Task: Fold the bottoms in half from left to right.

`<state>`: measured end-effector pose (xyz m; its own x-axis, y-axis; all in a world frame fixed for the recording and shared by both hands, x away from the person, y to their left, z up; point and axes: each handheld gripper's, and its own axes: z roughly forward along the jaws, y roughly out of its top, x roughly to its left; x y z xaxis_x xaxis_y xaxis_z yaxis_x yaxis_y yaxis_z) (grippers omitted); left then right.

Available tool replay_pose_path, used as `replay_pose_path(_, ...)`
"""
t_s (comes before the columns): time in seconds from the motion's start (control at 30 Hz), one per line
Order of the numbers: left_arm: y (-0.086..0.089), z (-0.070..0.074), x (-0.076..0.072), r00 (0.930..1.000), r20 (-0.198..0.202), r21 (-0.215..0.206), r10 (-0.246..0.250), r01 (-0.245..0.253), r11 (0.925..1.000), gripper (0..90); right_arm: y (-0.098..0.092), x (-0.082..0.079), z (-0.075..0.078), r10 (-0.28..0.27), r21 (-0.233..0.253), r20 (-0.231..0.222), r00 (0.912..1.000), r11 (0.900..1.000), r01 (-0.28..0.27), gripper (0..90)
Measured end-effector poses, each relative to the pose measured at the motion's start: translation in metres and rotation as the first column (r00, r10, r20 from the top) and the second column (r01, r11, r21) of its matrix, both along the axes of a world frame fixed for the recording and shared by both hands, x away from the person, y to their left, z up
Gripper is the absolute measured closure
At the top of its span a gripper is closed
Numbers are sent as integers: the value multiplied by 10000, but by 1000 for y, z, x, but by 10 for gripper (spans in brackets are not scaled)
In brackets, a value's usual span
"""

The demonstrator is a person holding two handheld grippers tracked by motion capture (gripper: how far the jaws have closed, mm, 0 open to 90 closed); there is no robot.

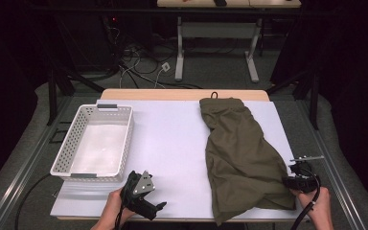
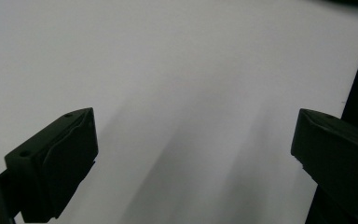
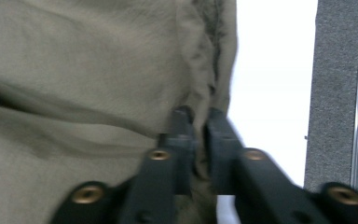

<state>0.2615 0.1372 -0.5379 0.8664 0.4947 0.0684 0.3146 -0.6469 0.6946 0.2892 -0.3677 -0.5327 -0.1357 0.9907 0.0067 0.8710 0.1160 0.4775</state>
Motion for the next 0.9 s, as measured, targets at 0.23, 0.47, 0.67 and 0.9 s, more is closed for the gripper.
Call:
replay_pose_path(0.23,0,0,0,10000,10,4,-37,37,10000,4,0,-6,15,11,-489,417,9991,9988,9,896)
replay_pose_path(0.47,0,0,0,10000,4,-2,-16,16,10000,4,3,-2,7,-82,-1519,92,9999,9884,96,816)
replay_pose_path(0.67,0,0,1,10000,-16,-14,24,-24,10000,4,16,-6,20,287,-1443,690,9972,9894,-185,438)
replay_pose_path(0.9,0,0,0,10000,-26,21,-2,2,10000,4,59,-14,40,1846,-544,1552,9705,9825,-1781,251)
